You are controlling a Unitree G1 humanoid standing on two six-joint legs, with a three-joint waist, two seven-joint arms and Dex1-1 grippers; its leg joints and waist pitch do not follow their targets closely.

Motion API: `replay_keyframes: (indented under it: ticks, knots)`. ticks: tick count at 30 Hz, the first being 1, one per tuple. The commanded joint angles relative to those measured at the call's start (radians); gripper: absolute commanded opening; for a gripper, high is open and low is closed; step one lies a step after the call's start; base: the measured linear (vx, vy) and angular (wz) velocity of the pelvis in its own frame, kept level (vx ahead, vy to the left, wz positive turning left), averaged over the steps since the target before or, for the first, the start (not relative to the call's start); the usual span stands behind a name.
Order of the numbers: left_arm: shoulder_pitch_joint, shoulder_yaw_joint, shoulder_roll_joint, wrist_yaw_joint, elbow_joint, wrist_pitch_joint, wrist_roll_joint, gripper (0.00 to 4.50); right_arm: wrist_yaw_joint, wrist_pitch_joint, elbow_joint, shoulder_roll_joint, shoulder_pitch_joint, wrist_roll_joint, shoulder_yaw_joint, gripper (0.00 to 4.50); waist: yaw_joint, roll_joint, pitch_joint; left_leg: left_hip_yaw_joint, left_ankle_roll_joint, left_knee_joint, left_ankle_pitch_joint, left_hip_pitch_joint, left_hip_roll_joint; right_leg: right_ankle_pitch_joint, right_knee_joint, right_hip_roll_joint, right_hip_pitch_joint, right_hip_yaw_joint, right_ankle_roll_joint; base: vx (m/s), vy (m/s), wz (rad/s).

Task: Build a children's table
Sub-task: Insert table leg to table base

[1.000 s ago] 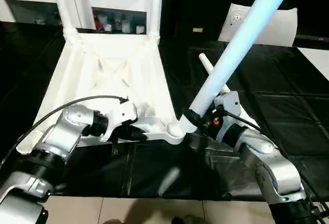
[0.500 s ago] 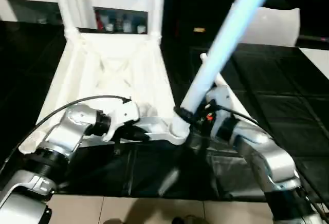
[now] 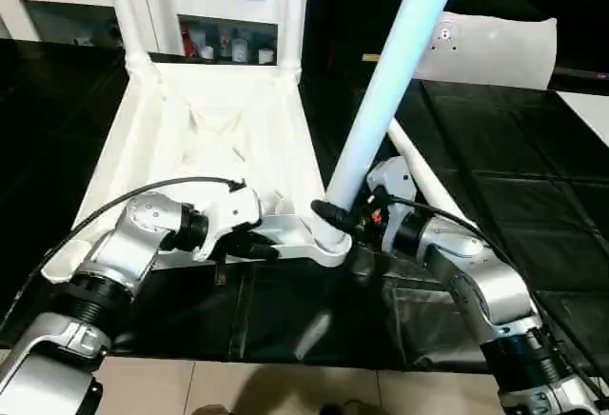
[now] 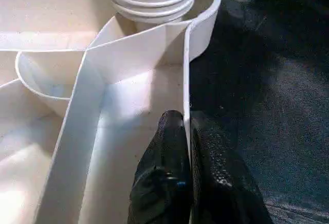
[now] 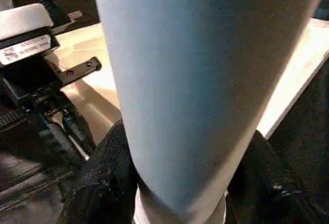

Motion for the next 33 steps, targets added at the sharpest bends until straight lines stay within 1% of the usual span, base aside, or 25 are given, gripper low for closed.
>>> replay_keyframes:
  ticks: [1, 2, 3, 6, 7, 8, 15, 17, 18, 19, 20, 21, 22, 23, 25, 26, 27, 28, 30, 31, 33]
  knots:
    - [-0.017, 0.046, -0.022, 0.036, 0.013, -0.013, -0.028, 0.00, 0.010, 0.024, -0.008, -0.024, 0.024, -0.004, 0.001, 1.91, -0.003, 0.013, -0.061, 0.001, 0.006, -0.087, -0.204, -0.004, 0.028, -0.442, -0.089, -0.070, 0.051, 0.045, -0.119, 0.000, 0.000, 0.00]
    - [-0.018, 0.048, -0.022, 0.036, 0.013, -0.012, -0.029, 0.00, 0.013, 0.022, -0.012, -0.029, 0.028, -0.004, -0.001, 1.91, -0.002, 0.018, -0.061, 0.001, 0.005, -0.086, -0.207, -0.003, 0.028, -0.450, -0.089, -0.070, 0.050, 0.045, -0.117, 0.000, 0.000, 0.00]
    - [-0.015, 0.049, -0.022, 0.031, 0.009, -0.012, -0.032, 0.00, 0.015, 0.022, -0.015, -0.035, 0.031, -0.003, -0.004, 1.91, -0.003, 0.016, -0.063, 0.001, 0.007, -0.086, -0.208, -0.004, 0.027, -0.461, -0.090, -0.070, 0.052, 0.044, -0.111, 0.000, 0.000, 0.00]
    - [-0.008, 0.052, -0.021, 0.021, -0.002, -0.014, -0.039, 0.00, 0.017, 0.025, -0.022, -0.044, 0.034, -0.002, -0.010, 1.91, -0.002, 0.015, -0.063, 0.000, 0.011, -0.086, -0.207, -0.005, 0.028, -0.478, -0.093, -0.070, 0.050, 0.043, -0.103, 0.000, 0.000, 0.00]
    - [-0.006, 0.052, -0.020, 0.016, -0.005, -0.014, -0.042, 0.00, 0.018, 0.026, -0.023, -0.045, 0.034, -0.002, -0.012, 1.91, -0.004, 0.016, -0.063, -0.001, 0.011, -0.087, -0.206, -0.007, 0.028, -0.476, -0.092, -0.070, 0.051, 0.042, -0.104, 0.000, 0.000, 0.00]
    - [-0.005, 0.052, -0.019, 0.013, -0.007, -0.015, -0.043, 0.00, 0.019, 0.028, -0.024, -0.046, 0.034, -0.002, -0.013, 1.91, -0.004, 0.015, -0.064, -0.001, 0.011, -0.086, -0.209, -0.006, 0.028, -0.478, -0.093, -0.070, 0.049, 0.042, -0.104, 0.000, 0.000, 0.00]
    - [-0.009, 0.052, -0.018, 0.008, 0.000, -0.022, -0.038, 0.00, 0.027, 0.032, -0.011, -0.041, 0.022, -0.004, -0.007, 1.91, -0.005, 0.017, -0.063, -0.001, 0.010, -0.088, -0.215, -0.006, 0.029, -0.464, -0.092, -0.070, 0.048, 0.043, -0.113, 0.000, 0.000, 0.00]
    - [-0.006, 0.050, -0.020, -0.002, -0.011, -0.019, -0.041, 0.00, 0.029, 0.019, 0.039, -0.025, 0.004, -0.008, -0.005, 1.91, -0.006, 0.017, -0.063, -0.002, 0.010, -0.087, -0.222, -0.006, 0.028, -0.482, -0.093, -0.071, 0.048, 0.042, -0.110, 0.000, 0.000, 0.00]
    - [-0.004, 0.048, -0.020, -0.006, -0.016, -0.019, -0.041, 0.00, 0.030, 0.011, 0.062, -0.020, -0.004, -0.013, -0.003, 1.91, -0.006, 0.018, -0.063, -0.002, 0.009, -0.086, -0.225, -0.004, 0.028, -0.486, -0.093, -0.071, 0.046, 0.042, -0.112, 0.000, 0.000, 0.00]
    - [-0.002, 0.047, -0.020, -0.008, -0.019, -0.019, -0.041, 0.00, 0.032, 0.005, 0.076, -0.017, -0.009, -0.016, -0.002, 1.91, -0.007, 0.015, -0.063, -0.002, 0.010, -0.087, -0.226, -0.005, 0.028, -0.492, -0.095, -0.072, 0.046, 0.042, -0.113, 0.000, 0.000, 0.00]
    - [-0.002, 0.044, -0.019, -0.011, -0.020, -0.019, -0.040, 0.00, 0.034, 0.001, 0.090, -0.016, -0.016, -0.018, -0.001, 1.91, -0.007, 0.017, -0.062, -0.002, 0.009, -0.087, -0.226, -0.005, 0.029, -0.491, -0.095, -0.072, 0.045, 0.042, -0.113, 0.000, 0.000, 0.00]
    - [-0.003, 0.042, -0.019, -0.012, -0.020, -0.020, -0.038, 0.00, 0.037, 0.002, 0.106, -0.012, -0.025, -0.016, -0.003, 1.91, -0.007, 0.015, -0.062, -0.002, 0.009, -0.087, -0.226, -0.005, 0.029, -0.490, -0.094, -0.071, 0.046, 0.041, -0.111, 0.000, 0.000, 0.00]
    - [-0.005, 0.041, -0.020, -0.013, -0.023, -0.016, -0.038, 0.00, 0.039, 0.009, 0.133, -0.003, -0.042, -0.003, -0.016, 1.91, -0.007, 0.016, -0.062, -0.003, 0.009, -0.088, -0.225, -0.005, 0.029, -0.485, -0.093, -0.072, 0.046, 0.041, -0.115, 0.000, 0.000, 0.00]
    - [-0.006, 0.041, -0.020, -0.014, -0.026, -0.013, -0.039, 0.00, 0.037, 0.016, 0.150, 0.004, -0.052, 0.009, -0.029, 1.91, -0.010, 0.017, -0.063, -0.004, 0.007, -0.088, -0.222, -0.008, 0.028, -0.479, -0.091, -0.072, 0.049, 0.041, -0.118, 0.000, 0.000, 0.00]
    - [-0.006, 0.041, -0.020, -0.015, -0.027, -0.012, -0.039, 0.00, 0.037, 0.019, 0.157, 0.006, -0.054, 0.013, -0.034, 1.91, -0.012, 0.016, -0.064, -0.003, 0.008, -0.087, -0.217, -0.007, 0.028, -0.460, -0.091, -0.072, 0.048, 0.042, -0.122, 0.000, 0.000, 0.00]
    - [-0.005, 0.041, -0.020, -0.015, -0.030, -0.011, -0.040, 0.00, 0.037, 0.025, 0.183, 0.010, -0.062, 0.026, -0.051, 1.91, -0.014, 0.014, -0.064, -0.003, 0.010, -0.087, -0.213, -0.008, 0.028, -0.454, -0.089, -0.072, 0.050, 0.042, -0.127, 0.000, 0.000, 0.00]
    - [-0.004, 0.043, -0.020, -0.015, -0.031, -0.010, -0.040, 0.00, 0.040, 0.027, 0.203, 0.012, -0.065, 0.034, -0.063, 1.91, -0.013, 0.015, -0.065, -0.003, 0.010, -0.088, -0.210, -0.009, 0.028, -0.448, -0.088, -0.072, 0.051, 0.042, -0.129, 0.000, 0.000, 0.00]
    - [-0.004, 0.044, -0.020, -0.015, -0.032, -0.010, -0.040, 0.00, 0.042, 0.028, 0.216, 0.013, -0.066, 0.039, -0.071, 1.91, -0.016, 0.016, -0.065, -0.003, 0.011, -0.087, -0.211, -0.009, 0.029, -0.439, -0.086, -0.071, 0.050, 0.042, -0.135, 0.000, 0.000, 0.00]
    - [-0.002, 0.047, -0.019, -0.011, -0.033, -0.012, -0.039, 0.00, 0.042, 0.021, 0.236, 0.012, -0.060, 0.046, -0.087, 1.91, -0.018, 0.016, -0.065, -0.002, 0.012, -0.086, -0.205, -0.009, 0.028, -0.429, -0.087, -0.072, 0.051, 0.042, -0.141, 0.000, 0.000, 0.00]
    - [0.000, 0.049, -0.018, -0.010, -0.035, -0.011, -0.040, 0.00, 0.040, 0.019, 0.240, 0.012, -0.053, 0.050, -0.094, 1.91, -0.017, 0.023, -0.065, -0.003, 0.011, -0.087, -0.203, -0.008, 0.029, -0.415, -0.085, -0.071, 0.052, 0.043, -0.146, 0.000, 0.000, 0.00]
    - [0.001, 0.051, -0.016, -0.008, -0.037, -0.009, -0.041, 0.00, 0.037, 0.014, 0.246, 0.012, -0.039, 0.062, -0.111, 1.91, -0.018, 0.021, -0.066, -0.001, 0.011, -0.086, -0.205, -0.008, 0.028, -0.398, -0.085, -0.070, 0.052, 0.043, -0.154, 0.000, 0.000, 0.00]
